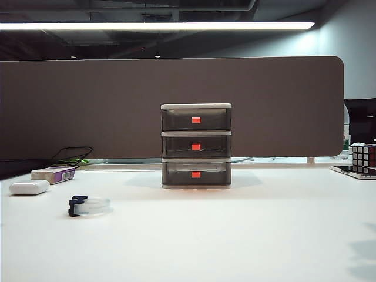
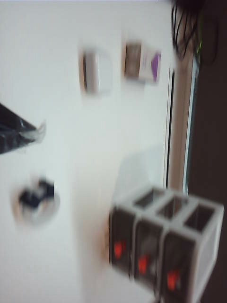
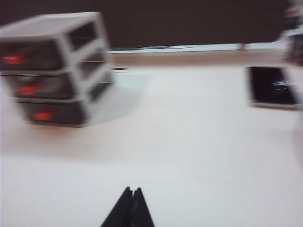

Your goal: Open the second layer of the drawer on the table, pick up the transparent tape on the table and put it in, and finally close the drawer.

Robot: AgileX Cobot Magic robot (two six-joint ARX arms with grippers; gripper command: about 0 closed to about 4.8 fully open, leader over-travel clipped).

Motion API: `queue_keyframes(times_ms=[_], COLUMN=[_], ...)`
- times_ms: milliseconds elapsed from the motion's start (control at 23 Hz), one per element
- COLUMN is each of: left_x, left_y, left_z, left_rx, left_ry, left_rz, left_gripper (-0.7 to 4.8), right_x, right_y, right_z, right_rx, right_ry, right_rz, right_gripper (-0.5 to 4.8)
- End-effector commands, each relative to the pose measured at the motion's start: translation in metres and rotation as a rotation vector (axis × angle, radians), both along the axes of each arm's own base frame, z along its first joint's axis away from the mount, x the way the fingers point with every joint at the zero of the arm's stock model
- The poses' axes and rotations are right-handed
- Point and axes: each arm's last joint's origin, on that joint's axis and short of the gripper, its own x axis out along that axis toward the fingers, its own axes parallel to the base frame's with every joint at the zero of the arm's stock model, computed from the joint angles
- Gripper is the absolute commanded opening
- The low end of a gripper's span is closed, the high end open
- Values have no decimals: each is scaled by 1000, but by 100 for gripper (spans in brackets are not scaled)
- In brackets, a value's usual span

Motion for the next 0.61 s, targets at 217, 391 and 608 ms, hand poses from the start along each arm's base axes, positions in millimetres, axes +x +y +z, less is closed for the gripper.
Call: queue_keyframes(times_ms=[217, 391, 608], left_x=[-4, -4, -5], left_y=[-8, -9, -15], left_z=[6, 8, 10], left_rx=[-245, -252, -321], left_ry=[63, 51, 82], left_rz=[-293, -315, -379], left_gripper=[-1, -1, -3], right_x=[-4, -5, -6], right_y=[11, 12, 13], right_z=[-2, -1, 0], right_rx=[189, 196, 294], right_ry=[71, 67, 113], right_rz=[397, 439, 462], right_gripper=[-4, -4, -4])
